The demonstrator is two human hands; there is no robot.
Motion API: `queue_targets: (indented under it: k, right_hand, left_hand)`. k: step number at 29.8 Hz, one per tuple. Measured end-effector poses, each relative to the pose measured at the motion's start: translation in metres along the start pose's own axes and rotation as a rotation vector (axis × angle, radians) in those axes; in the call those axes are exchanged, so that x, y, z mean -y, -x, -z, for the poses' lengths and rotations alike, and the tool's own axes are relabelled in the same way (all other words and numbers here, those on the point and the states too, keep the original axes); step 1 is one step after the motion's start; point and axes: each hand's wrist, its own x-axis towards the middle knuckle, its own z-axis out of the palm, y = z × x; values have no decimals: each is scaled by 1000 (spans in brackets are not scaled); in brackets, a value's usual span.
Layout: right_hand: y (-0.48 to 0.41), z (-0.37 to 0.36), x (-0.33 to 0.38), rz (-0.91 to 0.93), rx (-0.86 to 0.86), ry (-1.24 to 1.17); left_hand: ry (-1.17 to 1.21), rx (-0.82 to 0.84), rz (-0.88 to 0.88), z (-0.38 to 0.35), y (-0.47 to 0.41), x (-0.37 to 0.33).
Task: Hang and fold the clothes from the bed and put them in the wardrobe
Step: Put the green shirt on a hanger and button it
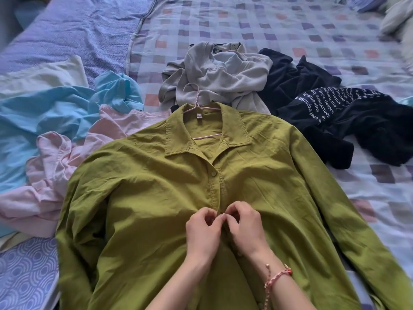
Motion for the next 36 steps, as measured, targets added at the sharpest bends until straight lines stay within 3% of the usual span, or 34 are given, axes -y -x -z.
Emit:
queue_targets:
  k: [6,12,16,21,26,30,33,36]
  right_hand:
    - [1,4,-2,-231,76,-415]
    - [4,2,5,-197,49,-389]
    - [6,3,6,-279,77,-612]
    - [8,-3,5,-301,83,-717]
    - [5,0,4,-272,157,-664]
    - [5,0,6,-289,157,-613]
    - [8,-10,9,-272,12,-436]
    - [5,-18,14,-300,-147,-359]
  left_hand:
    - [189,-55,43,-4,5,9]
    - [355,-65,109,-4,7,12]
    - [411,32,133,2,3,11]
    - [396,186,140,11,-3,9]
    - [301,235,87,17,-9,14]
    - [27,120,-134,13,-11,20]
    - [-124,22,-303,8,-9,22]
    - [-126,-17,-321,4,-10,22]
